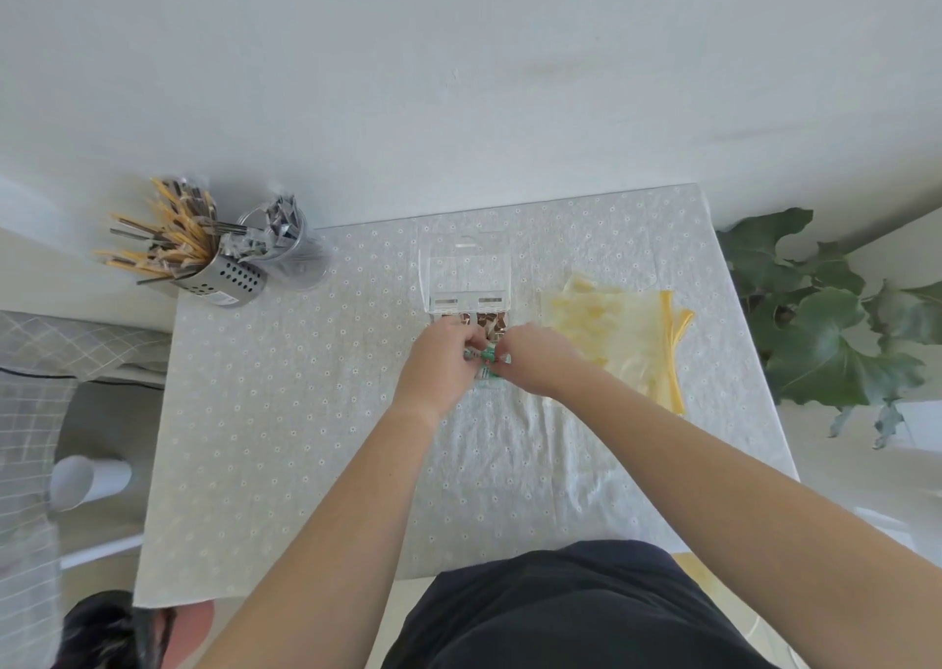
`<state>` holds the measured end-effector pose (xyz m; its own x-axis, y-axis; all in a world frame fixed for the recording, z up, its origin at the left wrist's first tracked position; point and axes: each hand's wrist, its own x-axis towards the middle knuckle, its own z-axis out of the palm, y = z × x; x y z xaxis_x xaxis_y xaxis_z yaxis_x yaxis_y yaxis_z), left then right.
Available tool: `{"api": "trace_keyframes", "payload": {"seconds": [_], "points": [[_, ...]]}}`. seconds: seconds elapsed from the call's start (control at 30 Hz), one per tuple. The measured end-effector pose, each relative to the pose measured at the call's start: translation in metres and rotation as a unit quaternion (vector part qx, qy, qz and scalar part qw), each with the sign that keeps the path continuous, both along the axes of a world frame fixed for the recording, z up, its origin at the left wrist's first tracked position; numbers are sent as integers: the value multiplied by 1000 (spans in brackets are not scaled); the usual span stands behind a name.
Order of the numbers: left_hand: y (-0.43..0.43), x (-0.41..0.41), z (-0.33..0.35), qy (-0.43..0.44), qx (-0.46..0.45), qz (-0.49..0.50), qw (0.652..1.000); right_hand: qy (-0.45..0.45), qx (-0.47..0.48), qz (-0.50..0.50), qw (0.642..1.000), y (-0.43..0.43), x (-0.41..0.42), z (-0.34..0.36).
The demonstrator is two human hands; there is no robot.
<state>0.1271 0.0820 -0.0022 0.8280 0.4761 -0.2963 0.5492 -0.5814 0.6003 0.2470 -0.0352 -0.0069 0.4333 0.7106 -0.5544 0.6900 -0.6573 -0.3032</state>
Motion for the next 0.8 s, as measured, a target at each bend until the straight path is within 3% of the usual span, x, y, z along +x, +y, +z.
{"api": "trace_keyframes", "payload": {"seconds": [0.2,0.6,0.8], "points": [[3,-3,1,25,-1,-2,1000,43,66,-62,995,-5,3,2],[-5,13,8,117,110,-42,986,35,10,-104,994,4,-5,-2],[-4,2,10,78,66,-28,994,76,90,-137,983,-20,-4,5]]}}
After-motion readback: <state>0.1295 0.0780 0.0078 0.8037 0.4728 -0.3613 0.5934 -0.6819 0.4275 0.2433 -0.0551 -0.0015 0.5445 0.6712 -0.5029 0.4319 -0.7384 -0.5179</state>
